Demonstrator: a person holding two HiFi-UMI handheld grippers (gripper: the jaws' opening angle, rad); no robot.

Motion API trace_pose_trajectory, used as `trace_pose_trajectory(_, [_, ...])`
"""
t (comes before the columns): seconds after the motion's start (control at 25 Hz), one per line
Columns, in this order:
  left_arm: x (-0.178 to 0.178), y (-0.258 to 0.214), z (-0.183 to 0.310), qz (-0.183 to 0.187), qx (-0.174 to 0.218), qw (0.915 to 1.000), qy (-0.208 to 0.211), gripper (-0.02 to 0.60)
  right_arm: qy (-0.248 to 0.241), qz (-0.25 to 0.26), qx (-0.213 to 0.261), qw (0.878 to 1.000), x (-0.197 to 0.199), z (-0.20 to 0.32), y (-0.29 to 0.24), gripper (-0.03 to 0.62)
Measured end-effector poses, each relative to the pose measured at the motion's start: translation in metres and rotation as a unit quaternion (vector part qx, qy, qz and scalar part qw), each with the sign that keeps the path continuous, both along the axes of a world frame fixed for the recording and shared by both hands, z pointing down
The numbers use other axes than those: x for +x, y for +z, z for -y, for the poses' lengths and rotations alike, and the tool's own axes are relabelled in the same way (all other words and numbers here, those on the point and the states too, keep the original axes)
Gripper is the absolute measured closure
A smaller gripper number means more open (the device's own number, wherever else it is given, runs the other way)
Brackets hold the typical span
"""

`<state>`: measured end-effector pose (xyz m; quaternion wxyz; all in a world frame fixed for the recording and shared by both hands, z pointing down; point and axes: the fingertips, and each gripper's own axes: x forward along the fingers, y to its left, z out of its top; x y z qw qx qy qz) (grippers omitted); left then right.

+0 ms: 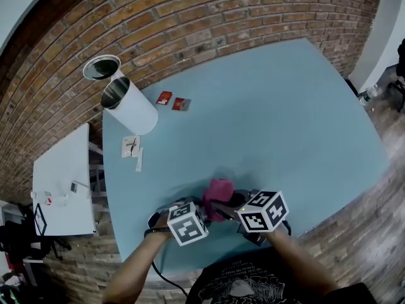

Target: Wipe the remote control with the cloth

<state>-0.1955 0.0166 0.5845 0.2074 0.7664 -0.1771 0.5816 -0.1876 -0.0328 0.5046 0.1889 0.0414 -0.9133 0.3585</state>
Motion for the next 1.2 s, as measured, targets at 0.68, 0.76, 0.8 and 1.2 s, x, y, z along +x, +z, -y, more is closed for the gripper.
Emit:
trace_pose_trajectory(0.68, [0.0,0.001,-0.001,0.006,-0.005,1.0,-0.004,0.339,0.072,-0.014,-0.023,0.997,0.05,0.033,0.009,0.528])
trace_pose_trajectory(0.76, [0.0,0.001,-0.002,0.007,-0.007,0.9999,-0.004,0.339,0.08,-0.017,-0.024,0.996,0.055,0.036,0.009,0.528])
trace_pose_trajectory(0.8, [0.0,0.001,-0.001,0.007,-0.008,0.9999,-0.003,0.339,0.084,-0.017,-0.024,0.996,0.057,0.037,0.009,0.528])
trace_pose_trajectory(1.2, [0.0,0.001,-0.001,-0.003,-0.01,0.9999,0.004,0.341,0.127,-0.019,-0.007,0.992,0.074,0.053,0.002,0.528])
